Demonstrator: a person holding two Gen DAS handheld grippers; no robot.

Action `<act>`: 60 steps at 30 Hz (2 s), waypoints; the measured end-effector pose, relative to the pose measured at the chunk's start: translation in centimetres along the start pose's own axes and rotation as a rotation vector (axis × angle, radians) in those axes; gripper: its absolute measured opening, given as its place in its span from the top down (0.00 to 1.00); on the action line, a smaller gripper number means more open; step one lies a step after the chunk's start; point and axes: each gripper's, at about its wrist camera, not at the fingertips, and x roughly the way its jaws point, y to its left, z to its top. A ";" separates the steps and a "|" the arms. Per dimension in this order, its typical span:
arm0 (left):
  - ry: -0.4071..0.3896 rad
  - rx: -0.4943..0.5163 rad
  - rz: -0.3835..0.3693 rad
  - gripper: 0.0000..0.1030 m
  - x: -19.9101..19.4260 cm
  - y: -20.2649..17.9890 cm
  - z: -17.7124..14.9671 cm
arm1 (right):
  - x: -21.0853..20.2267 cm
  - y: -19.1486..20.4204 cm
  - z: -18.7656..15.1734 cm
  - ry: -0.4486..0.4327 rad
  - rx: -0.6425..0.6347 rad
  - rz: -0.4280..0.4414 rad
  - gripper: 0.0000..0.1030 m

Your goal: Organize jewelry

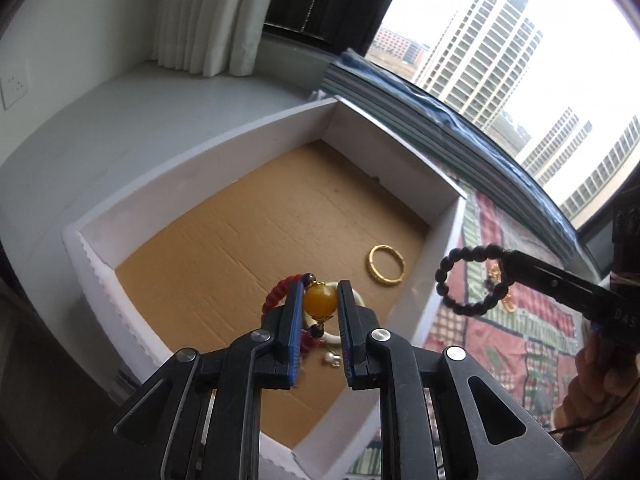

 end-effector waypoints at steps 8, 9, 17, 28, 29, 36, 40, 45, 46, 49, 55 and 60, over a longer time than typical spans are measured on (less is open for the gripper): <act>0.073 -0.025 0.085 0.85 6.4 2.1 1.1 | 11.1 -2.8 3.3 0.095 -0.001 -0.242 0.88; 0.080 -0.024 0.091 0.84 7.0 2.0 1.1 | 12.0 -2.9 3.2 0.108 -0.002 -0.238 0.88; 0.019 0.076 0.102 0.30 4.4 0.8 -1.5 | 8.6 -1.3 2.1 0.012 -0.016 -0.087 0.65; 0.020 0.421 0.140 0.17 4.5 -4.2 -8.2 | -4.6 -1.5 -8.1 -0.144 -0.140 -0.235 0.58; 0.032 0.409 0.133 0.17 4.6 -4.0 -8.1 | -5.5 -1.6 -9.3 -0.154 -0.136 -0.252 0.58; 0.024 0.442 0.143 0.16 3.9 -4.3 -9.0 | -10.8 -3.3 -16.7 -0.201 -0.031 -0.357 0.58; 0.035 0.413 0.132 0.16 2.8 -4.1 -10.3 | -12.8 -4.8 -19.1 -0.206 0.037 -0.415 0.58; 0.009 0.395 0.206 0.15 1.8 -4.9 -11.3 | -13.8 -6.3 -21.2 -0.193 0.073 -0.519 0.58; -0.002 0.392 0.228 0.14 1.5 -5.2 -11.4 | -14.0 -6.5 -21.5 -0.191 0.077 -0.540 0.58; -0.074 0.399 0.268 0.05 -0.2 -6.5 -11.5 | -14.2 -6.9 -22.2 -0.192 0.080 -0.581 0.40; -0.149 0.438 0.276 0.03 -2.8 -9.6 -11.4 | -14.4 -7.3 -23.0 -0.181 0.093 -0.601 0.31; -0.173 0.465 0.264 0.03 -3.4 -11.7 -11.4 | -14.8 -7.2 -23.9 -0.182 0.098 -0.606 0.31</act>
